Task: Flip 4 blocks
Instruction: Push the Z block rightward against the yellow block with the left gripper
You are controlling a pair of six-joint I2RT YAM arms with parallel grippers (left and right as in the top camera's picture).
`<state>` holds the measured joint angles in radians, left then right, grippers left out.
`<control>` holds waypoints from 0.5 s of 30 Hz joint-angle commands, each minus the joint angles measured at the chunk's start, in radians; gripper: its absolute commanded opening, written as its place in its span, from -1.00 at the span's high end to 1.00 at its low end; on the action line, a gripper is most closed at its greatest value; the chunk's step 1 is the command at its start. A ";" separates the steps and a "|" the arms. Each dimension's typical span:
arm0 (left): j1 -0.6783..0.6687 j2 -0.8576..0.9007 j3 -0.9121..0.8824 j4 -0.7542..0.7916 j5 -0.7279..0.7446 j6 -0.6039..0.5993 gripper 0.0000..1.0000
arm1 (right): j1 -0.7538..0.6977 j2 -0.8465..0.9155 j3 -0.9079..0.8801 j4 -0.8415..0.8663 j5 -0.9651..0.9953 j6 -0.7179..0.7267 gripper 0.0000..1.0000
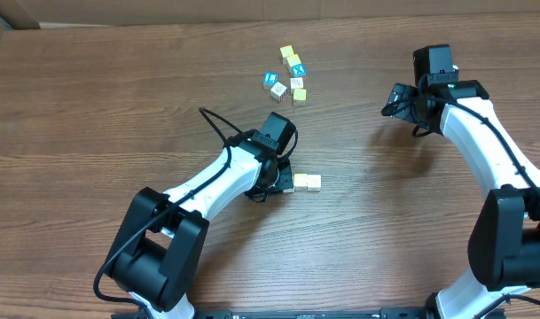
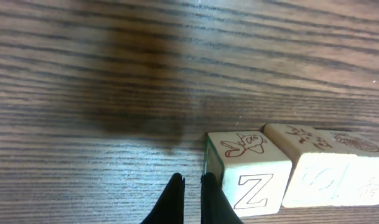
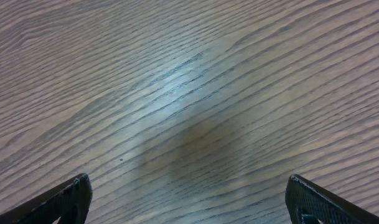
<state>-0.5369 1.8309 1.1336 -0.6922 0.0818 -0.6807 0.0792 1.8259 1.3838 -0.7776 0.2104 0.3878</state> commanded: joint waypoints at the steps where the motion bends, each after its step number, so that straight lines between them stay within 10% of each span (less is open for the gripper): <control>1: 0.000 0.011 0.006 0.008 -0.023 -0.007 0.92 | -0.003 -0.029 0.021 0.006 0.009 -0.003 -1.00; 15: 0.011 -0.014 0.071 -0.029 -0.063 0.054 0.92 | -0.003 -0.029 0.021 0.006 0.009 -0.003 -1.00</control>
<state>-0.5346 1.8309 1.1461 -0.6937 0.0399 -0.6670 0.0788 1.8259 1.3838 -0.7776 0.2100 0.3882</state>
